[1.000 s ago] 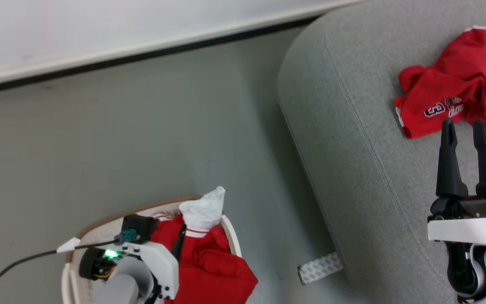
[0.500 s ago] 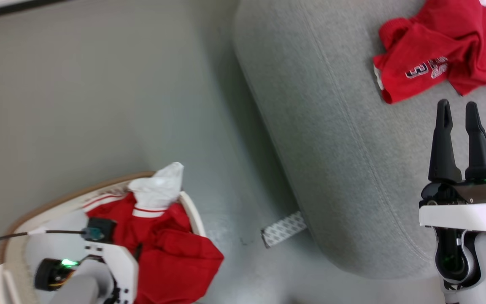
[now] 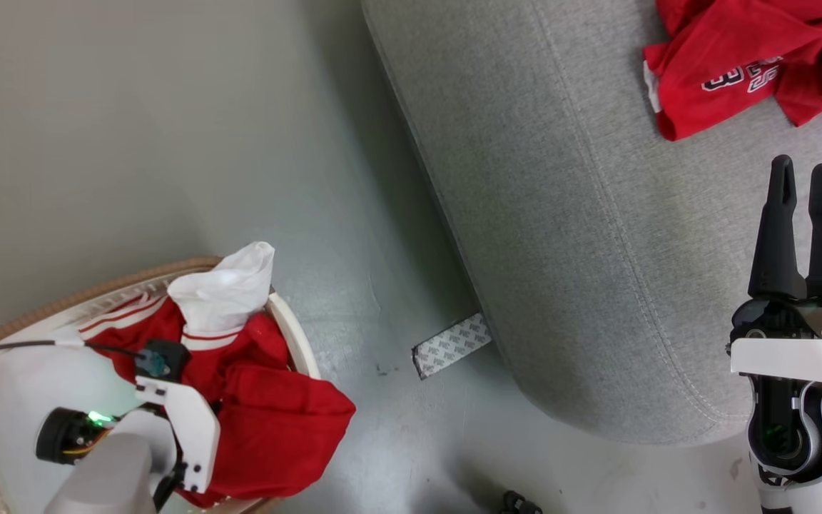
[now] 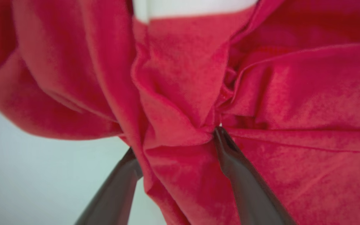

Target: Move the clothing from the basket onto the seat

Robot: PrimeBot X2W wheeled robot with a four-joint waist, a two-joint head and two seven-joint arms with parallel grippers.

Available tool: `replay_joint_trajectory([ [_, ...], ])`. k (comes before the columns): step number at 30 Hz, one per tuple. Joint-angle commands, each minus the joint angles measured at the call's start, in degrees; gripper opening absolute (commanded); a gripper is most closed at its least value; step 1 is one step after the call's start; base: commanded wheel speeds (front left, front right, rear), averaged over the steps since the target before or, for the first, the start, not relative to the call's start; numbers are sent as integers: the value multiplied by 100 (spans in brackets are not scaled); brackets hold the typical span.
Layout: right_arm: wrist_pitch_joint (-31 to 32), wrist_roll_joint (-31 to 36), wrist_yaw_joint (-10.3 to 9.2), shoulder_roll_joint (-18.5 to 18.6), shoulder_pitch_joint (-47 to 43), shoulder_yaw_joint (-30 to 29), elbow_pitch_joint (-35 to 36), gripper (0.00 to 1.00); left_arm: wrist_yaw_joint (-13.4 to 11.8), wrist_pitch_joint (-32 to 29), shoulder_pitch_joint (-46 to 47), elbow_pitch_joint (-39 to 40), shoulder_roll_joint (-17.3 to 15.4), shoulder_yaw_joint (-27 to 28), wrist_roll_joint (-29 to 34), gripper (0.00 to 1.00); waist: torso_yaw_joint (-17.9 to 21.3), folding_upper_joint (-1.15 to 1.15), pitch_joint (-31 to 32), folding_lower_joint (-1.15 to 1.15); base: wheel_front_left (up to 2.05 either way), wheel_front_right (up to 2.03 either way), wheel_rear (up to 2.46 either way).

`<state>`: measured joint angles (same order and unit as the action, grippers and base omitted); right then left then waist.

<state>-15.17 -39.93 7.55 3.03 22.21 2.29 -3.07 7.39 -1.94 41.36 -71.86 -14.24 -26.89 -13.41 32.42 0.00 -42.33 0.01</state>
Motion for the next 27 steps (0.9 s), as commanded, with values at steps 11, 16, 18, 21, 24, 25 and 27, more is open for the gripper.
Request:
replay_joint_trajectory([
  [11,6,-69,-12,-13,179,259,-177,100,10,436,-118,1,-39,-35,-535,0,54,0,245,-1,0,0,0],
  [16,6,225,-12,-9,166,170,-287,100,11,698,-387,127,261,-195,-798,0,-160,0,868,-1,0,0,0],
  [18,5,371,-12,-8,82,128,-305,100,10,791,-513,207,395,-304,-913,0,-288,0,1144,-1,0,0,0],
  [21,6,634,-12,-8,-86,55,-346,100,11,940,-654,382,625,-519,-1127,0,-534,0,1612,-1,0,0,0],
  [24,5,860,-12,15,-233,5,-389,100,11,1113,-796,543,764,-682,-1363,0,-789,0,2060,-1,0,0,0],
  [25,5,917,-12,49,-289,-14,-405,100,11,1170,-847,605,811,-748,-1479,0,-870,0,2211,-1,0,0,0],
  [27,5,1003,-12,117,-406,-58,-427,100,11,1278,-913,776,888,-877,-1657,0,-1024,0,2490,-1,0,0,0],
])
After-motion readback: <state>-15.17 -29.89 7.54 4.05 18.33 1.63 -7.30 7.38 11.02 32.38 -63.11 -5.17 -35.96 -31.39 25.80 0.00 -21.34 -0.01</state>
